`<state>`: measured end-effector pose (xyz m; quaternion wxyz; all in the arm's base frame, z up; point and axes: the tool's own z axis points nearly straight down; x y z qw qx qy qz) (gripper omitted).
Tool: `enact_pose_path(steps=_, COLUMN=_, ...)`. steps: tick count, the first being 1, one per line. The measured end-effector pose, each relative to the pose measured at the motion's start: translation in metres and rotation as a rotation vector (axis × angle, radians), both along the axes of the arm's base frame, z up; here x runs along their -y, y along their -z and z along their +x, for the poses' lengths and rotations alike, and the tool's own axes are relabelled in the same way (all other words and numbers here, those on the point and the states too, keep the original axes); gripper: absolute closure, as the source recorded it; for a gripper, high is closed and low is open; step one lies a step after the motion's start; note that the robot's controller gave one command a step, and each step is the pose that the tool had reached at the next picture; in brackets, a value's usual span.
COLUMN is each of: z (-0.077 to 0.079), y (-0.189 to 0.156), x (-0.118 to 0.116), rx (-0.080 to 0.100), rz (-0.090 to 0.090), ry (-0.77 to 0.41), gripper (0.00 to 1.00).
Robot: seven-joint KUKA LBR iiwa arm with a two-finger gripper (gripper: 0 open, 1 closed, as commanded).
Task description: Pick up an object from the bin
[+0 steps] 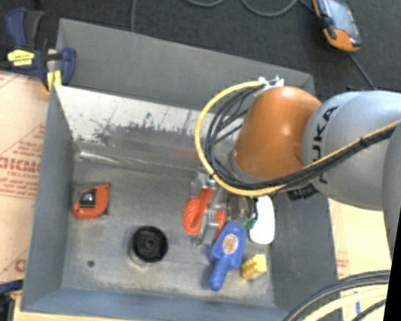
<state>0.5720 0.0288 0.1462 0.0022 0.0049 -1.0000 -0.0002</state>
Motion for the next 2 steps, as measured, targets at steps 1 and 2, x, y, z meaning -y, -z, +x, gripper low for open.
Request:
enact_pose_path(steps=1, z=0.002, y=-0.004, x=0.0, rx=0.008, rz=0.0, ry=0.0, gripper=0.0)
enact_pose_path(steps=2, z=-0.005, y=0.037, x=0.006, rx=0.014, rz=-0.001, ry=-0.054, gripper=0.0)
